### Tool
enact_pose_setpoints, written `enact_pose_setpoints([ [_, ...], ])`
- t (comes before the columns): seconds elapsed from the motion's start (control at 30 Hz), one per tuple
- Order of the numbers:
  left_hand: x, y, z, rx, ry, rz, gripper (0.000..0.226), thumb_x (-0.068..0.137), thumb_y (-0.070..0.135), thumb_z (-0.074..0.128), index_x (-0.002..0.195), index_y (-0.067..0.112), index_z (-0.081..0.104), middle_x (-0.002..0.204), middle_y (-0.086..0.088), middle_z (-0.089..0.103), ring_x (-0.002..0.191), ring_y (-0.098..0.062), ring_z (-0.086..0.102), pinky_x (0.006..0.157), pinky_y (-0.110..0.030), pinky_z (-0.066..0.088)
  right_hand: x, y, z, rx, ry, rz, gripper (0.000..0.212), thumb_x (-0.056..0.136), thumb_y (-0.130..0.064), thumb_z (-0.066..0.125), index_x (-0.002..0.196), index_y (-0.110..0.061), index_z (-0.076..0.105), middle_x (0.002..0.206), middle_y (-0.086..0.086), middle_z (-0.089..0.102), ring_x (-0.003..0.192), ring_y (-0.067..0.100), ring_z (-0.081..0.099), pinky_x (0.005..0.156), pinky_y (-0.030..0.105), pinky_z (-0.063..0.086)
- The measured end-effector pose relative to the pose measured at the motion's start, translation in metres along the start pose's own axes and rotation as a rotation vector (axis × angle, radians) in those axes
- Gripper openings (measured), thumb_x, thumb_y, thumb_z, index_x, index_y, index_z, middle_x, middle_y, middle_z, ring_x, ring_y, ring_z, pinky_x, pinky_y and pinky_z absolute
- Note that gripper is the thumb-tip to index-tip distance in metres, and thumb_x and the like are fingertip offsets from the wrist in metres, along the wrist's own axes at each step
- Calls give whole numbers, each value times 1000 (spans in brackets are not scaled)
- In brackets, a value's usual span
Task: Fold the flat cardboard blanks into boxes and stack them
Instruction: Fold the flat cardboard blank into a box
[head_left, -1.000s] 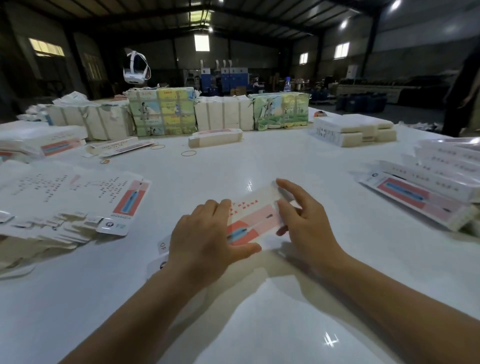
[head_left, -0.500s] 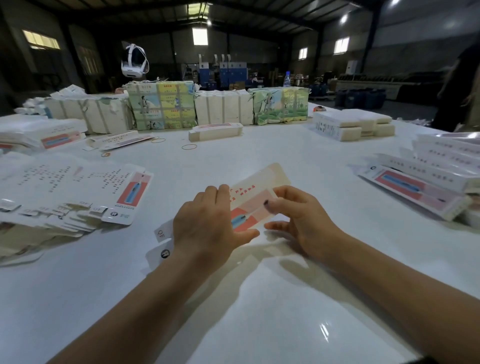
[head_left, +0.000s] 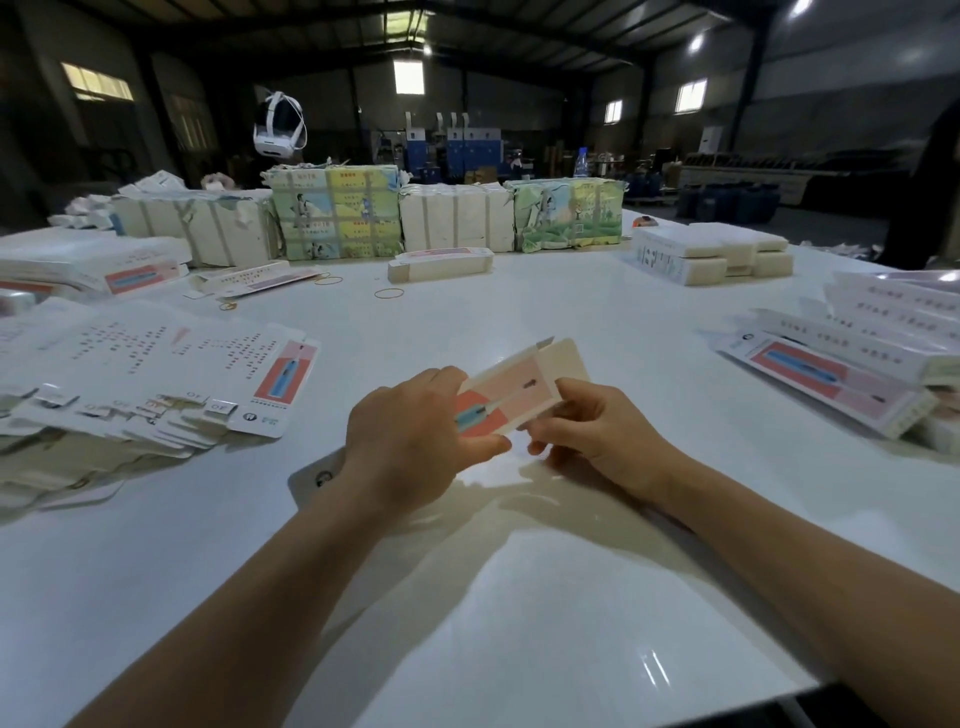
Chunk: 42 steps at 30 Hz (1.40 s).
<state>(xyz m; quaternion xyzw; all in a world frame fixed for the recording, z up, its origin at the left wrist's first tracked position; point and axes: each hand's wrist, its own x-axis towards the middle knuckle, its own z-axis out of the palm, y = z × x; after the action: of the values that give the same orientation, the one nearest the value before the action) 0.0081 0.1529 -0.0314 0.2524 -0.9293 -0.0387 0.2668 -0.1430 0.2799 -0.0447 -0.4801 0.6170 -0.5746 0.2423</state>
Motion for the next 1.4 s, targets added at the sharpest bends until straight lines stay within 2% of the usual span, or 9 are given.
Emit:
enact_pose_setpoints([
  [0.2, 2, -1, 1, -49, -61, -18, 64, 71, 71, 57, 116, 26, 51, 111, 7, 60, 86, -15, 61, 75, -36, 55, 2, 0, 3, -47, 100, 3, 17, 85, -8, 66, 89, -24, 66, 72, 0, 68, 57, 13, 62, 51, 22, 48],
  [0.33, 2, -5, 2, -52, -37, -60, 64, 75, 68, 57, 120, 23, 50, 114, 5, 59, 93, -19, 61, 78, -39, 55, 3, 3, 1, -94, 399, -28, 29, 85, -18, 69, 106, -26, 51, 68, 3, 60, 50, 11, 58, 47, 20, 46],
  [0.43, 2, -10, 2, -74, -17, -85, 61, 77, 67, 55, 121, 25, 50, 114, 5, 59, 90, -18, 61, 77, -38, 55, 1, 2, -1, -75, 529, -86, 16, 86, -13, 67, 96, -23, 62, 64, -5, 62, 52, 7, 58, 50, 18, 48],
  [0.63, 2, -9, 8, -86, -8, -67, 60, 76, 68, 56, 120, 27, 50, 113, 6, 59, 85, -15, 59, 73, -34, 55, -1, 0, 10, -87, 455, -118, 23, 88, -2, 62, 96, -22, 69, 87, -3, 67, 60, 0, 60, 57, 11, 48],
  [0.77, 1, -10, 14, -83, -38, -26, 64, 74, 71, 54, 120, 26, 50, 110, 8, 58, 83, -13, 59, 71, -29, 55, -3, -1, 16, -115, 437, -134, 20, 87, 0, 63, 95, -17, 70, 85, 0, 67, 61, 0, 61, 58, 11, 48],
  [0.97, 3, -13, 16, -78, -114, 49, 81, 68, 75, 50, 132, 25, 46, 119, 8, 57, 89, -13, 58, 76, -28, 54, -3, 1, 15, -210, 346, -32, 58, 92, -8, 58, 144, -19, 38, 80, 3, 60, 63, 6, 56, 64, 20, 51],
  [1.1, 1, -14, 17, -53, -95, 75, 77, 73, 70, 57, 134, 24, 45, 120, 8, 57, 90, -12, 58, 77, -30, 54, -4, 0, 16, -249, 372, -45, 26, 89, -9, 60, 112, -20, 67, 74, -4, 64, 58, 5, 54, 61, 23, 48],
  [1.2, 1, -13, 18, -57, -92, 72, 77, 73, 70, 58, 134, 25, 45, 120, 8, 57, 89, -12, 58, 77, -30, 54, -5, -1, 16, -213, 347, -62, 30, 88, -5, 57, 81, -32, 67, 67, -10, 65, 53, 1, 54, 57, 23, 46],
  [1.4, 1, -10, 21, -62, -63, 52, 79, 72, 71, 56, 134, 24, 45, 121, 7, 58, 88, -13, 58, 75, -27, 53, -3, -3, 16, -231, 313, -81, 39, 91, -6, 53, 77, -40, 65, 76, -12, 64, 62, 3, 55, 65, 27, 46],
])
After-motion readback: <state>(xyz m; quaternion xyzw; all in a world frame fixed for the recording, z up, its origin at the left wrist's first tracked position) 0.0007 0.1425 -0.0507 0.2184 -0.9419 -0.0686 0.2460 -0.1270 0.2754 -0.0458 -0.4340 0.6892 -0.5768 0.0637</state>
